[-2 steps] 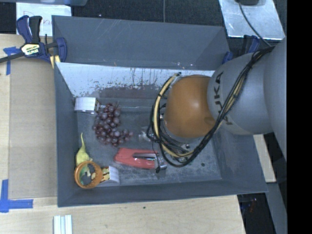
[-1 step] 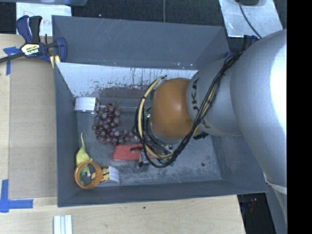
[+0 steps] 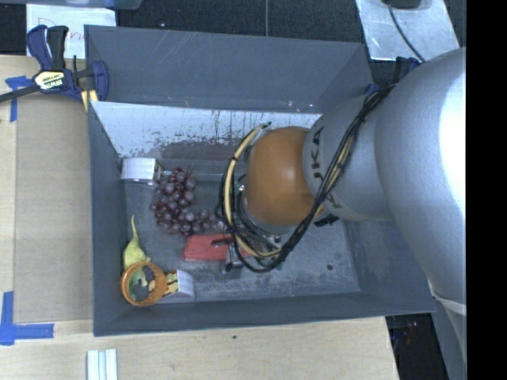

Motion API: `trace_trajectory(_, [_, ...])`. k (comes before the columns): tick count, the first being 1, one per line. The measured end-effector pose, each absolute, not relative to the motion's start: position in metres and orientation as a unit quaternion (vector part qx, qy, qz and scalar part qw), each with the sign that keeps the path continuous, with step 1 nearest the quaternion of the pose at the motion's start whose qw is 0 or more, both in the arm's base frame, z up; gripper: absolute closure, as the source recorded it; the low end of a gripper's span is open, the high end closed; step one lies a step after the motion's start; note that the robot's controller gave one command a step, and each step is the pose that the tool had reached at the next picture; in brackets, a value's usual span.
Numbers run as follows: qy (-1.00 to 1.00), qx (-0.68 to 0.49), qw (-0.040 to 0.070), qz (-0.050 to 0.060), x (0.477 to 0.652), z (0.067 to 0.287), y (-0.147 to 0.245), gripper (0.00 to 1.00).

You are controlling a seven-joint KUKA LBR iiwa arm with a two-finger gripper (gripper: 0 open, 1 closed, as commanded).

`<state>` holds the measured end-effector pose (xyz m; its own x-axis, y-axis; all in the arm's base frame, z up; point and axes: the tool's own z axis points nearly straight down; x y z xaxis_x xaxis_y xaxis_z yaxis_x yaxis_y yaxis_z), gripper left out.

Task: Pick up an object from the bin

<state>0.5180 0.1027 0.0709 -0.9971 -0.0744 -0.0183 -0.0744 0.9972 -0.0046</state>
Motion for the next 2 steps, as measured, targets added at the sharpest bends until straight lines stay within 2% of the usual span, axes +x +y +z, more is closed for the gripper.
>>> trace_trajectory(1, [1.000,-0.023,0.005,-0.002,0.507,0.124,0.094,1.00])
trace_trajectory(2, [1.000,0.006,0.005,-0.002,0.504,0.200,0.063,1.00])
